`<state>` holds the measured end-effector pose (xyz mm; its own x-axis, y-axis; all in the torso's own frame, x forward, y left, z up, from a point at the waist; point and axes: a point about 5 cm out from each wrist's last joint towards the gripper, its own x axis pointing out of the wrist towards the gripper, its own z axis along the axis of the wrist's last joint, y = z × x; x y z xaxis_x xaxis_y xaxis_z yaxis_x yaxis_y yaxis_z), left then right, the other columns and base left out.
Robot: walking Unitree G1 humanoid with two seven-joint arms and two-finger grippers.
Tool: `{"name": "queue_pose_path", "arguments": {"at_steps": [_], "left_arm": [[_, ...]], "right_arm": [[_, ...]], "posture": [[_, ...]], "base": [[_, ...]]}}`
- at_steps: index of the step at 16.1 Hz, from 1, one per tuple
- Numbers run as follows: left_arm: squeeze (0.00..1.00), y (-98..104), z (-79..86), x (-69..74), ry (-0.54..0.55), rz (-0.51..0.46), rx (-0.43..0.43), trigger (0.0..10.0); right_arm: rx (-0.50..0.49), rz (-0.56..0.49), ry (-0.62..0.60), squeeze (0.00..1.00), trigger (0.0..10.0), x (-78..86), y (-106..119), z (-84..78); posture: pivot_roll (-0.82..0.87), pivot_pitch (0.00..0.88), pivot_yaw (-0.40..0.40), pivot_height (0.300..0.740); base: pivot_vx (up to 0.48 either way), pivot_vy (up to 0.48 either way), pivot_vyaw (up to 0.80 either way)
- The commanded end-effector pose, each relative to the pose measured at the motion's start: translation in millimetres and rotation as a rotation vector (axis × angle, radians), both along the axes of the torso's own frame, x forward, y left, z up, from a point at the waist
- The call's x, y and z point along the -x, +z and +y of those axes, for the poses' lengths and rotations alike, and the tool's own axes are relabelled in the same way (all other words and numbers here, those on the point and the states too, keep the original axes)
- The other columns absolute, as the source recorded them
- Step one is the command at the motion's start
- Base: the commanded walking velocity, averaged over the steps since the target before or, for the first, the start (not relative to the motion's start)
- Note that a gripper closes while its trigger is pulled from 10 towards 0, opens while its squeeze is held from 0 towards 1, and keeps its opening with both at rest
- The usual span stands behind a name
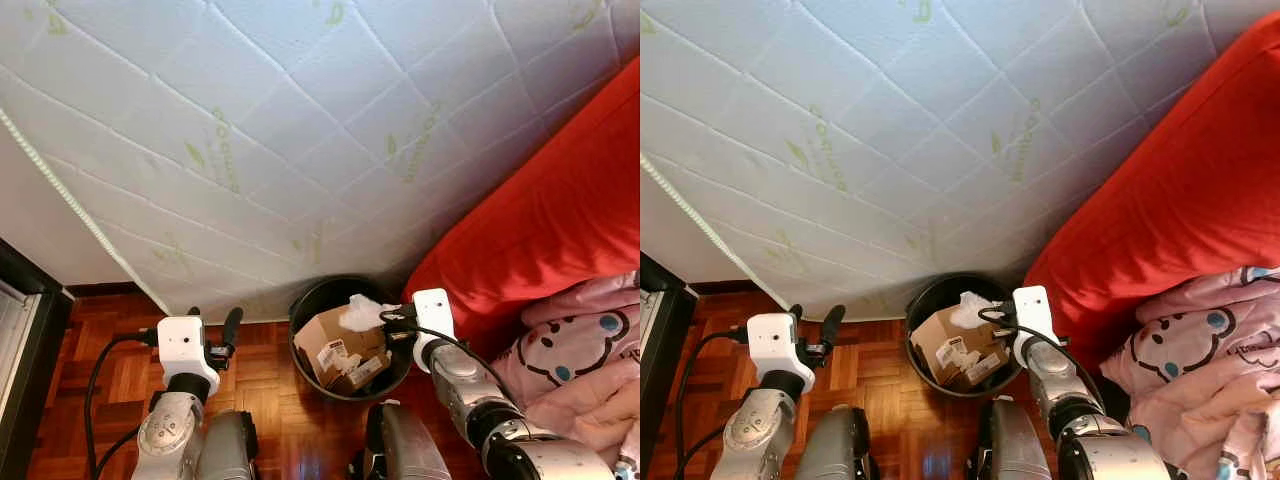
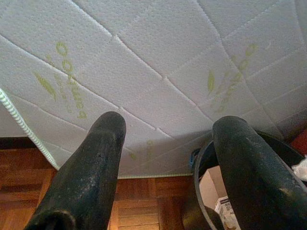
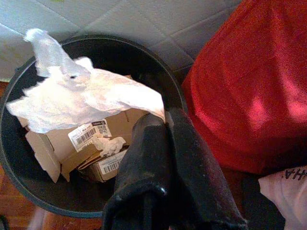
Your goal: Clean up the room
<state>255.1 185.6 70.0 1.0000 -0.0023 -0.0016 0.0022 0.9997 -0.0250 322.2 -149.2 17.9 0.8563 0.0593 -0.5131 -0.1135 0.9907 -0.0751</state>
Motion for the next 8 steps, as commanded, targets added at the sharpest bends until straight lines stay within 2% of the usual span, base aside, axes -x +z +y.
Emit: {"name": "queue_pose_path", "arguments": {"at_steps": [1,6,8], "left_arm": [[0.00,-2.6,-0.4,4.6,0.004,0.022,0.002,10.0],[0.00,-2.1,0.1,5.4,0.004,0.026,0.003,10.0],[0.00,-2.0,0.0,5.1,0.002,0.026,0.005,10.0]], "right_arm": [[0.004,0.039,-0.015,0.00,10.0,7.1,-8.2,-4.6],[0.009,0.043,-0.017,0.00,10.0,8.4,-9.6,-4.5],[0.015,0.044,-0.016,0.30,10.0,8.5,-9.7,-4.8]], "posture": [[0.01,0.239,-0.074,0.628],[0.01,0.242,-0.073,0.628],[0.01,0.243,-0.072,0.628]], "base": [[0.000,0.000,0.00],[0.000,0.000,0.00],[0.000,0.000,0.00]]}}
